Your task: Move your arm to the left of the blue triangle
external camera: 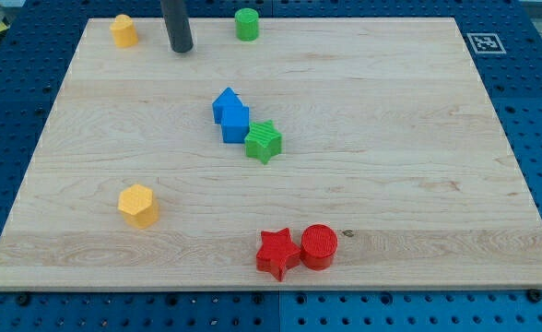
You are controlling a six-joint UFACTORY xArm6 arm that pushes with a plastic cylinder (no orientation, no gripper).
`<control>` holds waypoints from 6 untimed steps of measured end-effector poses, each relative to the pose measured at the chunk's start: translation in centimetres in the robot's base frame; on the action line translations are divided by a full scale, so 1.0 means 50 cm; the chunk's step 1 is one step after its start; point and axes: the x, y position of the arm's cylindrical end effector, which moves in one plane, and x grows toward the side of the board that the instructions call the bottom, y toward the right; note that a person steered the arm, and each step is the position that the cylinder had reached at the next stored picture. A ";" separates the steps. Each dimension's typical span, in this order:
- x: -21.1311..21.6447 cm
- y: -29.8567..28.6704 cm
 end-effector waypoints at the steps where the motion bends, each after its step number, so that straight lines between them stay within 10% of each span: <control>1: 0.037 -0.007; 6: 0.146 -0.082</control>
